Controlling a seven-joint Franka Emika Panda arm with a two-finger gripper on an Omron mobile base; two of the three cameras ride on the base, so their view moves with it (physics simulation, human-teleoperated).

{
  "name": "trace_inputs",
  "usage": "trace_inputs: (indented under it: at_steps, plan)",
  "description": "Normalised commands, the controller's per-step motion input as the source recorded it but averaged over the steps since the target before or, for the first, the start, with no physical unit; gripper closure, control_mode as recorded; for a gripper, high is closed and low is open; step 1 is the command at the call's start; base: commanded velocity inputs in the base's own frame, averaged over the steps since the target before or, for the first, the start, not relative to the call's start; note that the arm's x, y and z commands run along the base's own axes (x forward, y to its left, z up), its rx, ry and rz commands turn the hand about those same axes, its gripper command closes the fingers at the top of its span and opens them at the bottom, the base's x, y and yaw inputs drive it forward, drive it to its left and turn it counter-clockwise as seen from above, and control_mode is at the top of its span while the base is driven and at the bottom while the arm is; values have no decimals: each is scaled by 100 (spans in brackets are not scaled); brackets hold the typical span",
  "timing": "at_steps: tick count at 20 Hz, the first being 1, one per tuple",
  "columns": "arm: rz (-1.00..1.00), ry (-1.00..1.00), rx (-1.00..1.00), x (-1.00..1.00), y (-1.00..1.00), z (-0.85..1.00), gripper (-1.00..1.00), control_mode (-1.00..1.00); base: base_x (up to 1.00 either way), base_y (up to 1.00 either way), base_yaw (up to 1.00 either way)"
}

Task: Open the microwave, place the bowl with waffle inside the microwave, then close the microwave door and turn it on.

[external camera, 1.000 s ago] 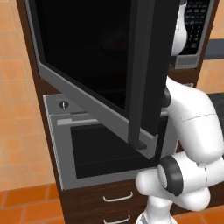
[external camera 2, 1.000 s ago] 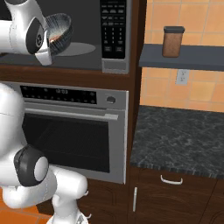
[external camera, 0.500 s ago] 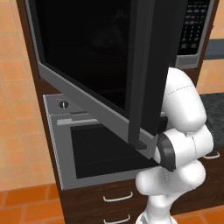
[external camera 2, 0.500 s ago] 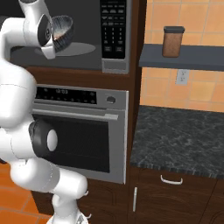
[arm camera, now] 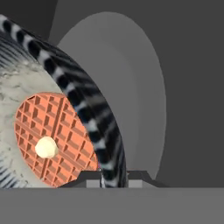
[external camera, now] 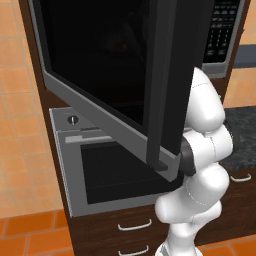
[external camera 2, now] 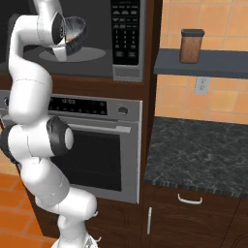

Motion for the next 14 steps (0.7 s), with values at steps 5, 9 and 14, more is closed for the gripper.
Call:
trace_inputs:
  at_steps: [5,9,14]
  plan:
    - [0,4,0,21,0,-29,100,-100,0,0,0]
    - [0,0,0,3,-11,7,100,-100,0,0,0]
    - [0,0,0,-27,-3,18,100,-100,0,0,0]
